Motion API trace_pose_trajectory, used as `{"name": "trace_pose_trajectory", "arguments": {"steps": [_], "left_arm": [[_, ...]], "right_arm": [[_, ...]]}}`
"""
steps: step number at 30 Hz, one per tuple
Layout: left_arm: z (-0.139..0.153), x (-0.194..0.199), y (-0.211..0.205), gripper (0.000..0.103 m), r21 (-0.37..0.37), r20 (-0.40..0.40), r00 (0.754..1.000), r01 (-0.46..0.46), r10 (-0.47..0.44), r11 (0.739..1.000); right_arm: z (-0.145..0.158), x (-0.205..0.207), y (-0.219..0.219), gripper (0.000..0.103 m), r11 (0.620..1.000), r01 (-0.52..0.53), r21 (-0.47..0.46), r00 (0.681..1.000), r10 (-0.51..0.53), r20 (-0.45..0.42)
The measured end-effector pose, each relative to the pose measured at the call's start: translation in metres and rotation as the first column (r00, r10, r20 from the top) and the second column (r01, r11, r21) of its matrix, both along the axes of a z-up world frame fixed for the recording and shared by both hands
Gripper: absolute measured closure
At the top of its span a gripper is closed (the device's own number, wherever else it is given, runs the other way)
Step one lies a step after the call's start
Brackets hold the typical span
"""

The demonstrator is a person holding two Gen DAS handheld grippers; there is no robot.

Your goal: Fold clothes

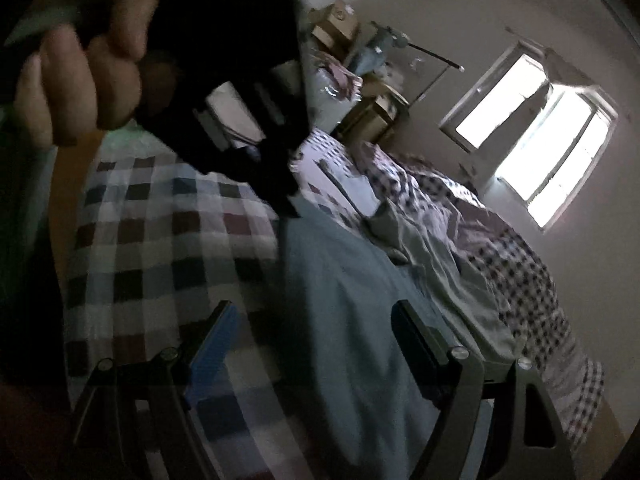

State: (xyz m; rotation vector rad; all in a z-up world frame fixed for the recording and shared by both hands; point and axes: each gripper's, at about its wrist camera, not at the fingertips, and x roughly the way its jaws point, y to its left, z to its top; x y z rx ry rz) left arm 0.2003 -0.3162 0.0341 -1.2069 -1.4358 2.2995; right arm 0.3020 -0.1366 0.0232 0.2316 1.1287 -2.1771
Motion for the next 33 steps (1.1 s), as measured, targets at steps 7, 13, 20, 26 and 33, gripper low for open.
{"name": "trace_pose_trajectory", "arguments": {"steps": [7, 13, 20, 26, 33], "left_arm": [[-0.001, -0.001, -0.002, 0.1, 0.042, -0.015, 1.0, 0.025, -0.025, 0.999], [-0.004, 0.0, -0.006, 0.1, 0.061, -0.005, 1.0, 0.019, -0.019, 0.998], [-0.008, 0.0, -0.005, 0.1, 0.054, 0.012, 1.0, 0.021, -0.022, 0.998], [-0.009, 0.002, -0.006, 0.1, 0.043, 0.02, 1.0, 0.013, -0.014, 0.999], [0.0, 0.003, -0.003, 0.05, 0.036, -0.032, 0.999, 0.022, -0.02, 0.999]], "right_arm": [[-0.025, -0.013, -0.028, 0.022, 0.996, 0.025, 0.083, 0.996, -0.017, -0.087], [-0.034, -0.02, -0.041, 0.026, 0.989, 0.043, 0.144, 0.987, -0.019, -0.162], [-0.041, -0.027, -0.051, 0.049, 0.982, 0.033, 0.186, 0.986, -0.002, -0.165], [-0.035, -0.038, -0.05, 0.101, 0.983, 0.058, 0.176, 0.99, -0.034, -0.136], [-0.019, -0.039, -0.045, 0.101, 0.989, 0.038, 0.144, 0.994, -0.023, -0.103]]}}
